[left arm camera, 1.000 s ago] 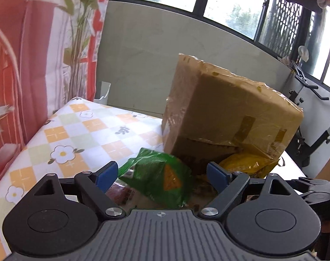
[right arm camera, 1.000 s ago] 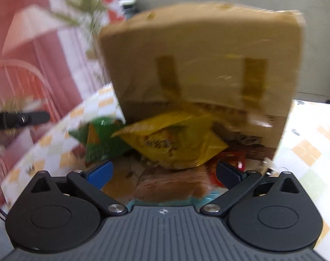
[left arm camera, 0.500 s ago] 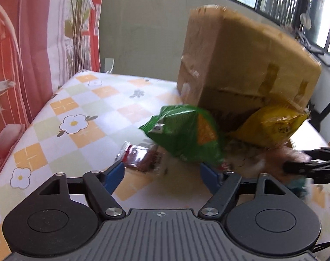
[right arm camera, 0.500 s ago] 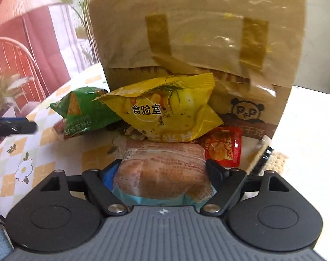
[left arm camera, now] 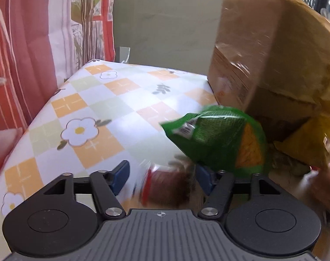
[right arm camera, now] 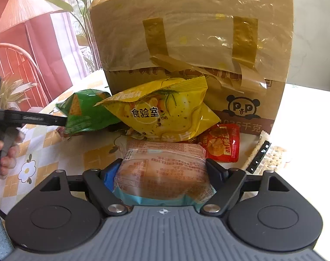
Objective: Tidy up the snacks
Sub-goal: 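Grasp the wrapped bread loaf with the right gripper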
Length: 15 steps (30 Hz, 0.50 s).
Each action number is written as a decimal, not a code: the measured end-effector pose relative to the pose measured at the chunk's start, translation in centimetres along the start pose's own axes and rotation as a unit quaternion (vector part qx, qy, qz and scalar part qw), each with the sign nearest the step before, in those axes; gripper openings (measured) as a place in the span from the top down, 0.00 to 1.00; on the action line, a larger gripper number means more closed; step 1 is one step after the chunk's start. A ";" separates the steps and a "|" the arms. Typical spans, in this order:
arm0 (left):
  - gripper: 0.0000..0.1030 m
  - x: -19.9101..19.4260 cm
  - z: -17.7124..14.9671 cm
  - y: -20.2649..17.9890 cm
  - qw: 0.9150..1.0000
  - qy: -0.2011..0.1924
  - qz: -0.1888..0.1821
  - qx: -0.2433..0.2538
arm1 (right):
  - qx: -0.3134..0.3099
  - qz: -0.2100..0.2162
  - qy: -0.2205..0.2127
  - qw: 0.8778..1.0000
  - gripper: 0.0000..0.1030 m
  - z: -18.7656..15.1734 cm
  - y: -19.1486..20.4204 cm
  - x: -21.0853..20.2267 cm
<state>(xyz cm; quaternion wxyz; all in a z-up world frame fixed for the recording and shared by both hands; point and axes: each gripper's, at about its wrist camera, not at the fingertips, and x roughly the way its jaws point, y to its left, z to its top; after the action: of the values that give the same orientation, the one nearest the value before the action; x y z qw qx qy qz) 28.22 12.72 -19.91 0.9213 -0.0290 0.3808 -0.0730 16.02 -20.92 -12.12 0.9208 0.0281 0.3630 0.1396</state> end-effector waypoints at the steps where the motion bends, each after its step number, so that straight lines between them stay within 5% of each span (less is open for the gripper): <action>1: 0.44 0.3 0.4 0.2 1.000 0.001 -0.010 -0.004 | 0.000 0.000 0.000 1.000 0.21 0.0 0.0 0.0; 15: 0.45 -1.1 -1.4 0.1 0.998 0.036 -0.058 0.017 | 0.019 0.011 -0.005 1.000 0.21 -0.3 -0.6 -0.2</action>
<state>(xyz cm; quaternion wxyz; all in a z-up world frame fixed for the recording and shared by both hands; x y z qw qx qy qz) 26.48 13.02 -20.21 0.9018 -0.0326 0.4097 -0.1337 15.78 -21.53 -12.33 0.9206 0.0498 0.3603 0.1424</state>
